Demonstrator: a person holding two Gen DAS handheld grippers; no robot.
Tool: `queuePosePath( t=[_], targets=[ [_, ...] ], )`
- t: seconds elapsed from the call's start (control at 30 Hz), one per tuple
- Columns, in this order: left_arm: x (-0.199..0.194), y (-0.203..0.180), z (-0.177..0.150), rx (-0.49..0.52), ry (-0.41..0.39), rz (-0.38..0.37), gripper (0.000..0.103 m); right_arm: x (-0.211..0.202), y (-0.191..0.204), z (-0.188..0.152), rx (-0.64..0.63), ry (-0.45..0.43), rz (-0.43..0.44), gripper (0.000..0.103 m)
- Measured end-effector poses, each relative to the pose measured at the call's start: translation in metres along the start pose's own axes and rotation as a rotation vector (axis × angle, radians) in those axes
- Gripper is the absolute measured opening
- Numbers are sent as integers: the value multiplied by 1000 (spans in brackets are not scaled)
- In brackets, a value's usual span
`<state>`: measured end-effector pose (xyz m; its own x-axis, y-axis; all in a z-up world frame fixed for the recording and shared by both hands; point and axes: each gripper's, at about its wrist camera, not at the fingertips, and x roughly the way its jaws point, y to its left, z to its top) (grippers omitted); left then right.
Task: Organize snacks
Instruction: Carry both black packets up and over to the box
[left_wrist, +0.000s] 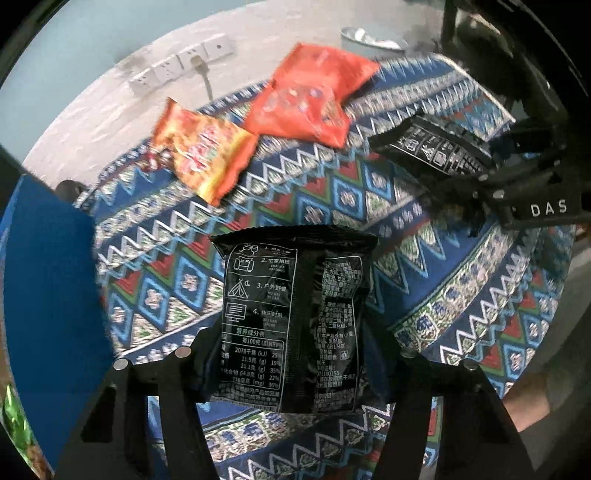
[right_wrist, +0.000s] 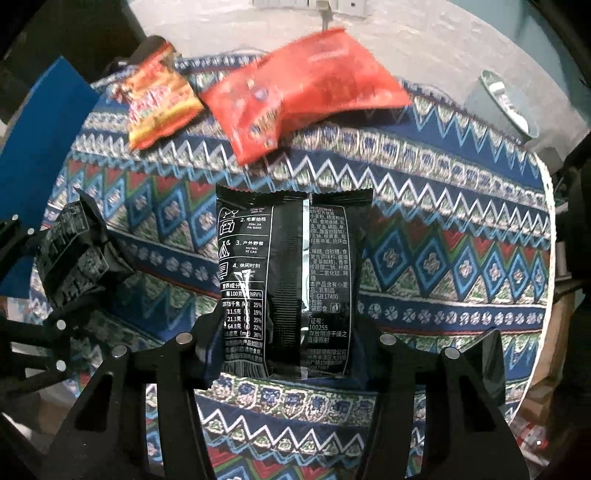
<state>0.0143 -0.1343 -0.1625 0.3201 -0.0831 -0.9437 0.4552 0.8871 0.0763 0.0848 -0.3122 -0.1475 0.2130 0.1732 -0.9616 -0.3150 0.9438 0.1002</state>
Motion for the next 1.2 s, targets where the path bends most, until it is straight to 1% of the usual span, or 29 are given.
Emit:
queuePosePath(
  t=[0.2,0.33,0.6,0.9,1.2],
  targets=[
    [-32,15,-6,-48,-51,31,64,-31,8,-1,-20,-48,11,53],
    [-43,30,-4,-69,-79,51,64,-45,18,-2,-30,-79,16,53],
    [-61,48,2,-115,-119,79,64,-62,34,9,-50,-123,37,53],
    [-94,75,-6,-194,-166,96,64,-76,68,24,-100,-161,66,53],
    [-118,109,-24,-276,-203,125,64,-96,109,42,-173,-200,106,53]
  ],
)
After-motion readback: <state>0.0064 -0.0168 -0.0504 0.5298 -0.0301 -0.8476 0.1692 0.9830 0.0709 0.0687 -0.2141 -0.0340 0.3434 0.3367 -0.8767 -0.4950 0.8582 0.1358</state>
